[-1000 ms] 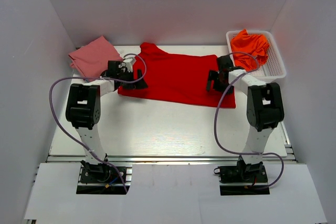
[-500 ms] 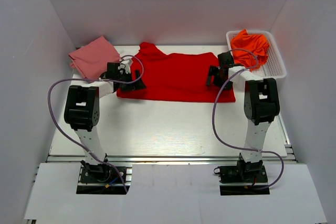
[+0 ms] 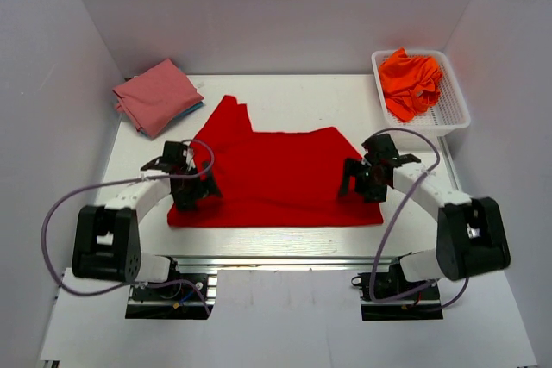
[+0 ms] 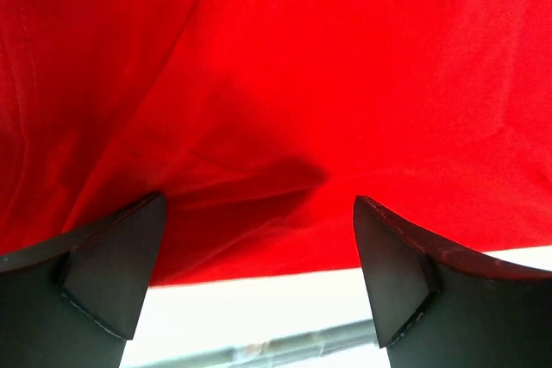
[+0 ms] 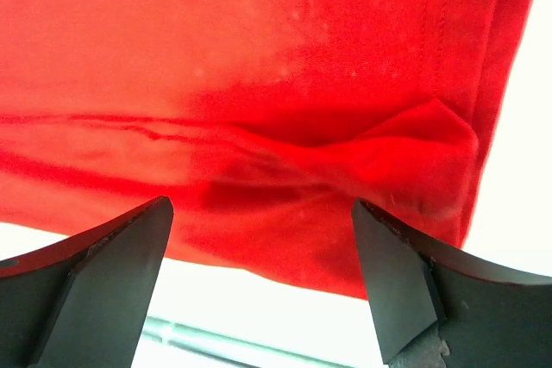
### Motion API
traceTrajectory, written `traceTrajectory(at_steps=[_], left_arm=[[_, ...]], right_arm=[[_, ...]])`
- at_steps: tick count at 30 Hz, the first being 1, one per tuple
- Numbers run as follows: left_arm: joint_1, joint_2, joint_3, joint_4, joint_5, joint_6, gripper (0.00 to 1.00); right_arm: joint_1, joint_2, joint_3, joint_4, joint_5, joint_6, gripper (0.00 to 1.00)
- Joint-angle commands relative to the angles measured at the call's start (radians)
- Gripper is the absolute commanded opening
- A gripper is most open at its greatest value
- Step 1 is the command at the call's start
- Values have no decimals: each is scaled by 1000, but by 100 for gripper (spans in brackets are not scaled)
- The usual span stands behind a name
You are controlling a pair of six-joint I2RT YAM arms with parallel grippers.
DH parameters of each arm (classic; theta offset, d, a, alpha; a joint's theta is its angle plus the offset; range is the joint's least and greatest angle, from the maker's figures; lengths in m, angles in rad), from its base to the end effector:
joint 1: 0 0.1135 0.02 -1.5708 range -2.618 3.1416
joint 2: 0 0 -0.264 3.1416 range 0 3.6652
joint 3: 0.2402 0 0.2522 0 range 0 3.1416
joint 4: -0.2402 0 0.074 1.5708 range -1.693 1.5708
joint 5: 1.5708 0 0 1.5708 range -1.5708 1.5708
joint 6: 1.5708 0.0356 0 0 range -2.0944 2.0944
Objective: Fold and stack the t-shirts
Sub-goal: Fold the flattened tshirt in 1/3 of the way, then grap the side of the flattened tshirt furthest away from the robot with both arms
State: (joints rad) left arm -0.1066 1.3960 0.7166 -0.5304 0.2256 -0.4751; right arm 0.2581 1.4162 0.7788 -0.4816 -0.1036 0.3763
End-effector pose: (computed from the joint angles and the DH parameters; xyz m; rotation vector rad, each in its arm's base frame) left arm 0.2385 -0.0335 0.1645 -0.4602 2.7884 -0.4545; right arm 0.2501 0.0698 0.1784 0.1286 2.7225 0.3296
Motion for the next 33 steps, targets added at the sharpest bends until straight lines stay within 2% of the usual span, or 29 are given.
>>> traceTrajectory(at_steps=[1, 4, 8, 13, 15, 16, 17, 18, 19, 20, 21, 25, 30, 33], left_arm=[[-4, -163, -5, -226, -115, -48, 100], [-4, -257, 67, -205, -262, -57, 100], [7, -258, 133, -46, -243, -48, 100], [16, -123, 202, 107, -190, 6, 100], [16, -69, 248, 107, -190, 20, 100], [16, -43, 259, 107, -201, 36, 100], [16, 3, 283, 107, -201, 36, 100], [16, 20, 284, 95, -201, 36, 100], [16, 34, 296, 95, -210, 47, 100], [16, 34, 287, 105, -201, 47, 100], [16, 46, 267, 131, -192, 47, 100], [16, 46, 235, 159, -180, 56, 100], [16, 46, 216, 150, -201, 56, 100], [16, 46, 204, 150, -190, 56, 100]], right_arm=[[12, -108, 17, -61, -58, -57, 90], [10, -120, 85, -29, -28, -65, 90], [10, -80, 163, 65, 8, -71, 90], [4, 110, 316, 133, 100, -143, 90], [6, 182, 361, 240, 88, -213, 90], [7, 210, 402, 245, 78, -308, 90], [7, 305, 430, 244, 74, -326, 90], [10, 337, 514, 230, 68, -336, 84], [7, 372, 539, 229, 65, -399, 83], [7, 460, 566, 219, 65, -410, 83], [7, 490, 647, 204, 53, -439, 83], [9, 639, 753, 183, 51, -470, 83], [6, 696, 787, 161, 70, -478, 71], [9, 681, 772, 159, 61, -473, 43]])
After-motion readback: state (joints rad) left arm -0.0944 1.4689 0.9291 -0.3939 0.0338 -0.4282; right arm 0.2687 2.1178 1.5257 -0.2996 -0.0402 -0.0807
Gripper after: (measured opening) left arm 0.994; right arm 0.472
